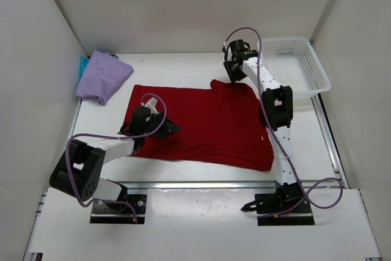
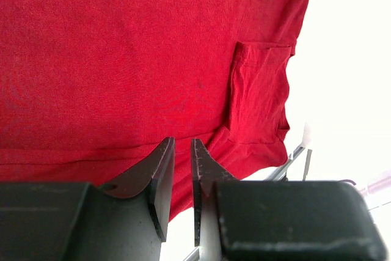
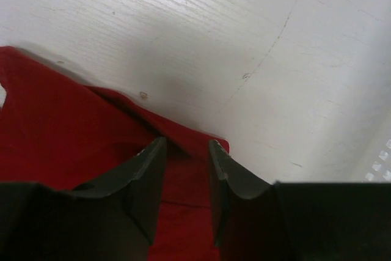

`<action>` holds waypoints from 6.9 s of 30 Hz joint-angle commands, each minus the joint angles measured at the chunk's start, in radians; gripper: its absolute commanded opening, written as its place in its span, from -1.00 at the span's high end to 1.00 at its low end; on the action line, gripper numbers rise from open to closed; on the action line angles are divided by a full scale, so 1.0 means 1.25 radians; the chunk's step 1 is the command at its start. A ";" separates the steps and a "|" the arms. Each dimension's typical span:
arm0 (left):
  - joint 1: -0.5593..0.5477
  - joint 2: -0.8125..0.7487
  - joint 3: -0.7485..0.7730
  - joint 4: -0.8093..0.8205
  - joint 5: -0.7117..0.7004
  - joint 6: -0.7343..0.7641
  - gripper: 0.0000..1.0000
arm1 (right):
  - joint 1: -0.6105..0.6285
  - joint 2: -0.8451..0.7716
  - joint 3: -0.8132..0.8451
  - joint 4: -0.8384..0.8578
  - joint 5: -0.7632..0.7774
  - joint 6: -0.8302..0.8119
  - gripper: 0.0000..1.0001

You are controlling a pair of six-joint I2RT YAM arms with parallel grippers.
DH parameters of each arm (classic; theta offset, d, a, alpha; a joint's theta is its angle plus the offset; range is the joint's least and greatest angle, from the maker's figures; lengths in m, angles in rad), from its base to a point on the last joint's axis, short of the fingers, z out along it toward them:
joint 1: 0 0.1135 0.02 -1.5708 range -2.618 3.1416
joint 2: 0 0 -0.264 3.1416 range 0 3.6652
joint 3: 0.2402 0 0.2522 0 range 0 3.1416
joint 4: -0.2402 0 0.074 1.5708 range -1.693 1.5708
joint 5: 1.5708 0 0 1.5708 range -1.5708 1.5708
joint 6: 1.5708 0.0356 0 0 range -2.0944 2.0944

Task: Fold and stack the t-shirts
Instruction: Fold the flattened tshirt in 1/3 of the way, then grap the side of the flattened tshirt furthest away from the robot with both arms

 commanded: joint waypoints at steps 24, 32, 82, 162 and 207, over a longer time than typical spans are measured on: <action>0.002 -0.007 -0.013 0.024 0.011 -0.012 0.45 | -0.095 -0.049 0.134 0.011 -0.142 0.178 1.00; 0.017 -0.046 -0.037 0.033 0.016 -0.036 0.47 | -0.157 -0.026 0.097 -0.071 -0.074 0.233 1.00; 0.425 -0.077 -0.037 -0.221 0.050 0.052 0.37 | -0.027 -0.708 -0.953 0.455 -0.227 0.404 0.76; 0.415 0.352 0.626 -0.375 -0.169 0.207 1.00 | -0.108 0.164 0.185 0.133 -0.156 0.423 0.24; 0.432 0.222 0.486 -0.241 -0.084 0.121 1.00 | -0.119 -0.018 0.193 -0.006 -0.303 0.336 1.00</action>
